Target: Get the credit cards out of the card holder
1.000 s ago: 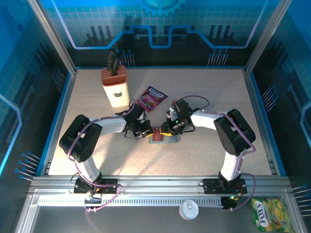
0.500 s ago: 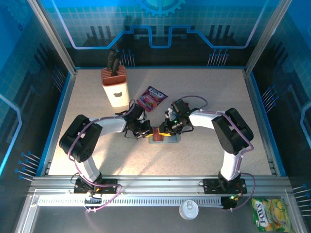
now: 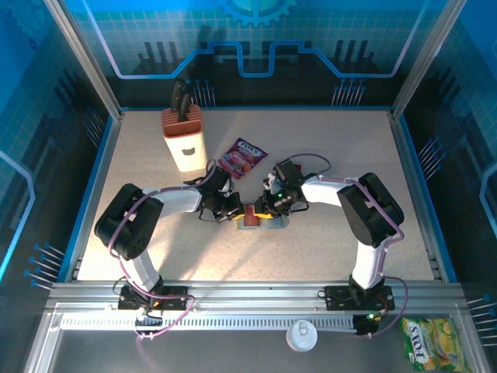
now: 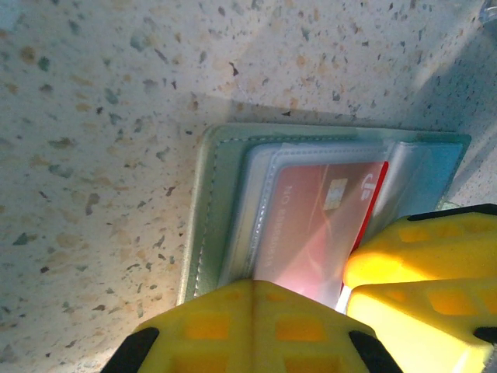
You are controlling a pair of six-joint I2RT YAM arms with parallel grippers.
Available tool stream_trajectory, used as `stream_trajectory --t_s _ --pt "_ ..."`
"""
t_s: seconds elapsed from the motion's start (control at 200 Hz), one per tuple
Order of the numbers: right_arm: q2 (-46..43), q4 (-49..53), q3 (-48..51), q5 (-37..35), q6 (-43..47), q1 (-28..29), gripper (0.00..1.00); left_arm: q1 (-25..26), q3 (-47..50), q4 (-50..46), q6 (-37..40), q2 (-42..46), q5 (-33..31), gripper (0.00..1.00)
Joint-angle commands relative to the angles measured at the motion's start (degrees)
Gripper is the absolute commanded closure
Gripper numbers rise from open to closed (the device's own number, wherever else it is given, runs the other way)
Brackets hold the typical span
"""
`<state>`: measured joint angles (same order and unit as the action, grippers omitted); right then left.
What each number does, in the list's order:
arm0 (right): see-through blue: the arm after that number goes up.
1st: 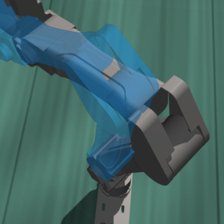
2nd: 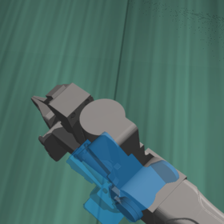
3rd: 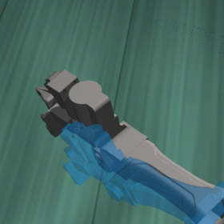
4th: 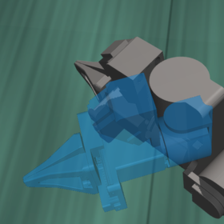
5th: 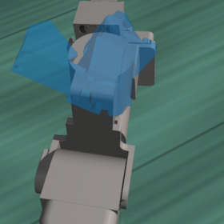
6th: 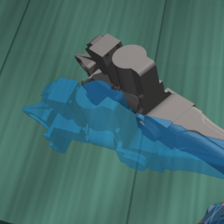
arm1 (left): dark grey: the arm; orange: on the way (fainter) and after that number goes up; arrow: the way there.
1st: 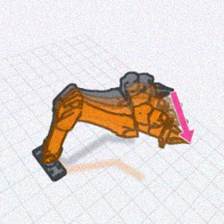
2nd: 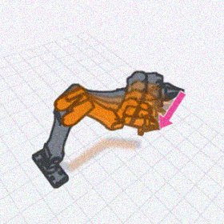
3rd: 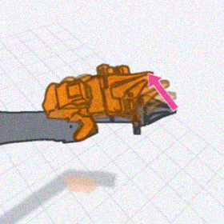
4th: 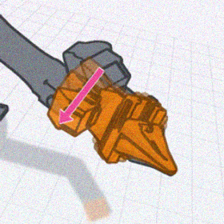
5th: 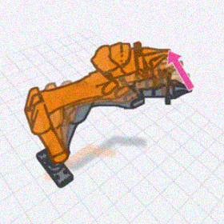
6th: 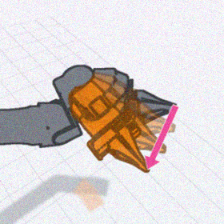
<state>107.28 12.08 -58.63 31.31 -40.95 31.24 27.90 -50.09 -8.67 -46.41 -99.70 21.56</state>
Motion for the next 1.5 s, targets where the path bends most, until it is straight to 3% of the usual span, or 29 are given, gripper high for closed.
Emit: stream_trajectory --t_s 0.0,0.72,1.101,1.496 --pt "0.31 2.52 -1.53 -2.19 0.58 1.01 0.74 -0.43 1.66 -2.14 0.47 -0.38 -0.52 1.0" --pt "2.06 -0.34 -1.7 1.48 -0.41 1.54 0.75 -0.48 1.63 -2.06 0.36 -0.45 -0.34 1.0" --pt "2.67 14.95 -7.47 -9.79 5.12 3.19 0.74 -0.45 1.47 -2.19 0.53 -0.66 -0.45 1.0" --pt "2.85 19.0 -10.36 -13.64 6.85 4.47 0.74 -0.47 1.04 -2.54 0.8 -0.89 -0.37 1.0"
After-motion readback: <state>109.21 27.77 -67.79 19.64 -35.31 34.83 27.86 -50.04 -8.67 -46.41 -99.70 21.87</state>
